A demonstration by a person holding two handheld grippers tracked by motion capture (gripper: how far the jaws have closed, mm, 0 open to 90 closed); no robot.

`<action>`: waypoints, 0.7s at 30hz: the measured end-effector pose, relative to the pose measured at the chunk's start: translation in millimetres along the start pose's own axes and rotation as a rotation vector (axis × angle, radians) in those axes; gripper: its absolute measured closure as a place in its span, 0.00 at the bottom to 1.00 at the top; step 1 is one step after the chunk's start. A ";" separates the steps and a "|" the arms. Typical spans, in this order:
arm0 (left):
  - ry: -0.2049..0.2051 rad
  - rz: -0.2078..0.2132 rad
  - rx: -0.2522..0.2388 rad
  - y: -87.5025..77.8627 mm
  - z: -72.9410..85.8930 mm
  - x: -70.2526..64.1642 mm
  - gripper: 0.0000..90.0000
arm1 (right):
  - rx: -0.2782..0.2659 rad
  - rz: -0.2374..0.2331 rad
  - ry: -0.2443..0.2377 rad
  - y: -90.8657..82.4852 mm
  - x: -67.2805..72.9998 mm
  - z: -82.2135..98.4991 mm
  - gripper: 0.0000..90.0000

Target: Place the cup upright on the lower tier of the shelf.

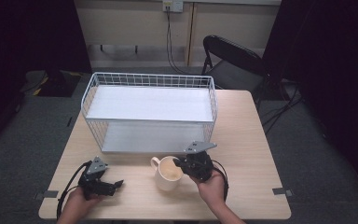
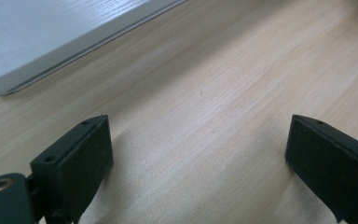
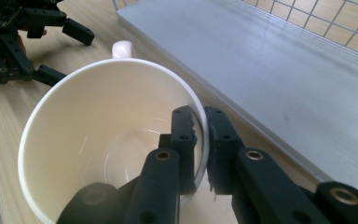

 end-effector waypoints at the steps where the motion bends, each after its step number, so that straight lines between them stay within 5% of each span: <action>1: 0.004 0.000 0.000 0.0 0.0 0.2 0.08 | -0.002 0.004 0.005 -0.1 -1.2 -0.5 0.93; 21: -0.001 0.000 0.000 0.0 0.0 -0.1 0.08 | -0.039 0.082 0.019 -3.8 -17.4 -13.0 0.93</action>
Point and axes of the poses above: each handheld gripper's, and its own axes: y roughly forward along the jaws, z roughly out of its underside, x roughly to its left, the point moved 8 cm from there along y, roughly forward along the jaws, and after that the axes turned 3 degrees about -z, right-handed, at the moved point
